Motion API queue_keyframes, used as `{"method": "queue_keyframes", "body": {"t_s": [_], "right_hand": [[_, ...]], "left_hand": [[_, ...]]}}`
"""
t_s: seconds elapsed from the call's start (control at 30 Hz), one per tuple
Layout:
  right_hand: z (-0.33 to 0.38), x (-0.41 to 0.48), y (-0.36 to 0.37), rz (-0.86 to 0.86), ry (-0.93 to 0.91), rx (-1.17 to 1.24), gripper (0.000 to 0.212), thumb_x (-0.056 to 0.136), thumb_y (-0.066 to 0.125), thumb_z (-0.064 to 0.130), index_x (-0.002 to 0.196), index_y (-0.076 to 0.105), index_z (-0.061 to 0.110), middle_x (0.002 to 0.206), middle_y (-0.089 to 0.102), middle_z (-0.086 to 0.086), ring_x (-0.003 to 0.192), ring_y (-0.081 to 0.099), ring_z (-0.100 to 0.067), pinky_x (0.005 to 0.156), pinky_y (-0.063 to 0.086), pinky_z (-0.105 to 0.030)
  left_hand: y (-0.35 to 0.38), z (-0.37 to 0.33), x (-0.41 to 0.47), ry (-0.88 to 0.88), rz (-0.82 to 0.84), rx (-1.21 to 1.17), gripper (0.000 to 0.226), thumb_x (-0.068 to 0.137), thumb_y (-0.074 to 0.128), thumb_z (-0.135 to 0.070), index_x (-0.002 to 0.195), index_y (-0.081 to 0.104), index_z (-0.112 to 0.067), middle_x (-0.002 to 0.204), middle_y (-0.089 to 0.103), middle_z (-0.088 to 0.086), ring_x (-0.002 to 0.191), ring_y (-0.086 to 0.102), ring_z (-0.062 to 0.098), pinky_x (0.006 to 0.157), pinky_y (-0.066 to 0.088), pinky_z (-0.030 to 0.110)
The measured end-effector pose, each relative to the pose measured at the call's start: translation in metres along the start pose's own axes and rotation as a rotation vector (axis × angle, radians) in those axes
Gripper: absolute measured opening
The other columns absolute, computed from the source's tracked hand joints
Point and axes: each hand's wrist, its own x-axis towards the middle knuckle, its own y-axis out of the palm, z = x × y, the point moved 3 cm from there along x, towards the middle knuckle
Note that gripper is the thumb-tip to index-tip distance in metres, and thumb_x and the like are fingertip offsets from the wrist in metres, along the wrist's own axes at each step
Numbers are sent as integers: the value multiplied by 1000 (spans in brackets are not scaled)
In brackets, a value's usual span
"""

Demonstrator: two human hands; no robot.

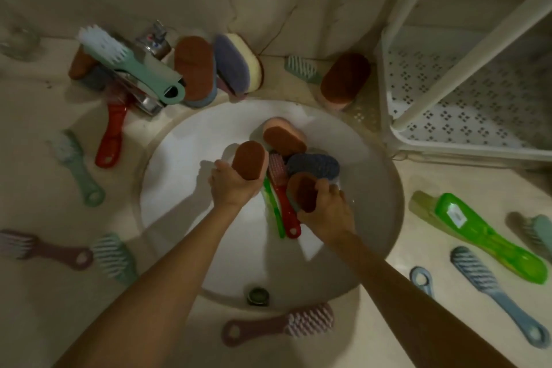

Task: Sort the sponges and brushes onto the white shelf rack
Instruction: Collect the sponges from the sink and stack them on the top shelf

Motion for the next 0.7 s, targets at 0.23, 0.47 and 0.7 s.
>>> {"method": "queue_keyframes", "body": {"t_s": [0.23,0.47,0.7], "right_hand": [[32,-35,-64,-240,-93,149,68,75,70,36,129,35,14,129,46,-10,119,46,-29,98,44,-40],[72,-81,-167,-520,-274,221,54,73,70,33,114,46,8,107,54,-13,100,53,-30,79,44,-37],[100,-133,-278,-790,-374,278,43,75,68,35,104,45,15,93,47,2,89,52,-22,68,36,-28]], "left_hand": [[-39,-28,-56,41,29,-204,78,59,75,-40,124,45,-8,127,45,14,125,41,32,98,42,39],[-111,-108,-131,317,27,-782,77,74,76,-16,130,24,-10,116,53,4,100,55,16,86,44,26],[-190,-183,-194,516,32,-1066,38,85,63,-31,119,50,-19,121,62,4,107,60,19,98,46,34]]}}
